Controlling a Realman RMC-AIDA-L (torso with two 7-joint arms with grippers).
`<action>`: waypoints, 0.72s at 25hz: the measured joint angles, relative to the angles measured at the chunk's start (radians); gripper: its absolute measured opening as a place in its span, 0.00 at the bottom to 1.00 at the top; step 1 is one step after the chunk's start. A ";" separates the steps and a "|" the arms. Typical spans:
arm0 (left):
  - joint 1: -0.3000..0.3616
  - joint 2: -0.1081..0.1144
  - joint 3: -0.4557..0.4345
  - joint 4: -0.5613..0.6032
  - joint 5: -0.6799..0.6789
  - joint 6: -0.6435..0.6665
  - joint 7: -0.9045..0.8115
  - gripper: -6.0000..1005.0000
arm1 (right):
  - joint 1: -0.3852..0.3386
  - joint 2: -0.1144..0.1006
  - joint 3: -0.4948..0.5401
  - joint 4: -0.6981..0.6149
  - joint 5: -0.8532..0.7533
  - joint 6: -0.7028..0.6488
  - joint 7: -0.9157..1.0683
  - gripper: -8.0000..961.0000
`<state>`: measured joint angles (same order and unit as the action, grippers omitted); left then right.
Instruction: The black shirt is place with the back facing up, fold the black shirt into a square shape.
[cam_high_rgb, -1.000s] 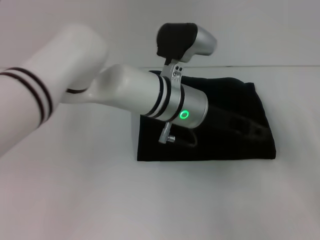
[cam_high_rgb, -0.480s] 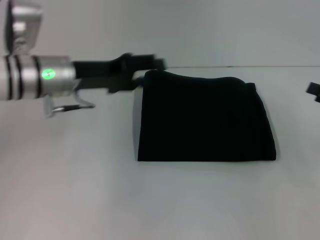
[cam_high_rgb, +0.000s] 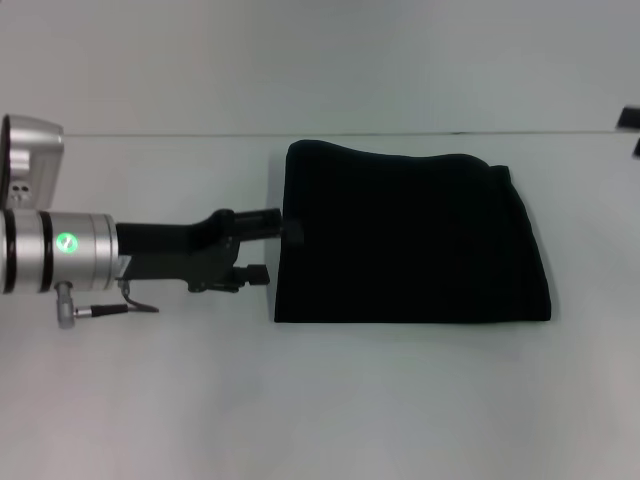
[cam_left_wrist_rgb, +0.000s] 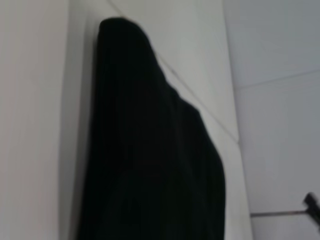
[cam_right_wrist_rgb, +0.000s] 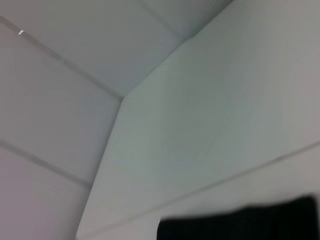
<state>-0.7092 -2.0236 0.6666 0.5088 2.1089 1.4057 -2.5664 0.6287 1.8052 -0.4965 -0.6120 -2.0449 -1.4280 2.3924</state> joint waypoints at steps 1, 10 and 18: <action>0.002 -0.003 0.000 -0.007 0.003 -0.010 0.007 0.93 | 0.003 -0.007 0.002 -0.022 -0.004 0.007 0.034 0.75; 0.001 -0.027 0.007 -0.091 0.004 -0.209 0.016 0.88 | 0.015 -0.029 0.000 -0.137 -0.040 -0.006 0.198 0.75; 0.006 -0.031 0.031 -0.097 0.016 -0.234 0.021 0.84 | 0.017 -0.030 0.002 -0.138 -0.057 -0.010 0.209 0.75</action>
<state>-0.7027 -2.0543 0.6981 0.4122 2.1251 1.1722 -2.5452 0.6459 1.7757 -0.4946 -0.7504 -2.1016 -1.4382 2.6016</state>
